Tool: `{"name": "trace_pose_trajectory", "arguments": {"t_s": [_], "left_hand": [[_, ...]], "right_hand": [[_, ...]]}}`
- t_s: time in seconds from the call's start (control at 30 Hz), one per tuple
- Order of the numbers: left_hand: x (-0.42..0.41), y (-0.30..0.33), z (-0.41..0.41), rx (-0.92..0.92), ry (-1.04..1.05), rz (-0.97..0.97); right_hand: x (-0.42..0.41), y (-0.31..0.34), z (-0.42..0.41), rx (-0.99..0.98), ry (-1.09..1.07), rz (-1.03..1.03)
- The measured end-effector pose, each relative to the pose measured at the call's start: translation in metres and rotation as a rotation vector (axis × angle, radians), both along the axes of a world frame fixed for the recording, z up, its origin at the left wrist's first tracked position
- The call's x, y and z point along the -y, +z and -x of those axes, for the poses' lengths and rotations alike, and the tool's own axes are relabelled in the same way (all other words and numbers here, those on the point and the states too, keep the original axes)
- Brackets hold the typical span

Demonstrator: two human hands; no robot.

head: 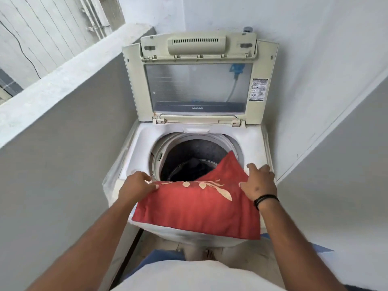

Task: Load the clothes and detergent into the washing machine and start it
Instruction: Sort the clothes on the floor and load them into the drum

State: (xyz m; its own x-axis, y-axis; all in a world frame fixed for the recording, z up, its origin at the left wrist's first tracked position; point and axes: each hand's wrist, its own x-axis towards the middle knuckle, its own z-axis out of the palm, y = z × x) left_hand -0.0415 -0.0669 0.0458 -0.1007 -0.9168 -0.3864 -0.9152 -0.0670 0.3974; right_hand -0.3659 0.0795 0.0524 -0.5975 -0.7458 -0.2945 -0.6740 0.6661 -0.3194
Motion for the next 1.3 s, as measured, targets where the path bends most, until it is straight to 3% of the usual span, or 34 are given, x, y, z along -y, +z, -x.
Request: {"name": "trace_pose_trajectory", "arguments": {"t_s": [0.2,0.47,0.63,0.83,0.97,1.1,1.3], "left_hand": [[0.009,-0.003,0.019,0.186,0.001,0.042],[0.034,-0.026,0.034,0.254,-0.156,-0.097],[0.060,-0.018,0.055,-0.032,-0.012,0.124],[0.100,0.005,0.078,-0.386,0.011,0.452],[0.111,0.011,0.084,-0.511,0.089,0.581],[0.116,-0.020,0.084,-0.357,-0.024,0.418],[0.100,-0.096,0.090,0.186,-0.466,-0.181]], "right_hand": [[-0.007,0.002,0.014,0.070,0.090,-0.230],[0.019,-0.008,0.009,0.190,0.147,-0.114],[0.063,-0.005,0.013,0.090,0.086,0.057],[0.115,0.014,0.023,-0.022,0.048,0.349],[0.132,0.009,0.028,-0.048,0.085,0.336],[0.133,-0.011,0.024,-0.022,0.184,0.097],[0.138,-0.073,-0.008,-0.058,0.498,-0.318]]}}
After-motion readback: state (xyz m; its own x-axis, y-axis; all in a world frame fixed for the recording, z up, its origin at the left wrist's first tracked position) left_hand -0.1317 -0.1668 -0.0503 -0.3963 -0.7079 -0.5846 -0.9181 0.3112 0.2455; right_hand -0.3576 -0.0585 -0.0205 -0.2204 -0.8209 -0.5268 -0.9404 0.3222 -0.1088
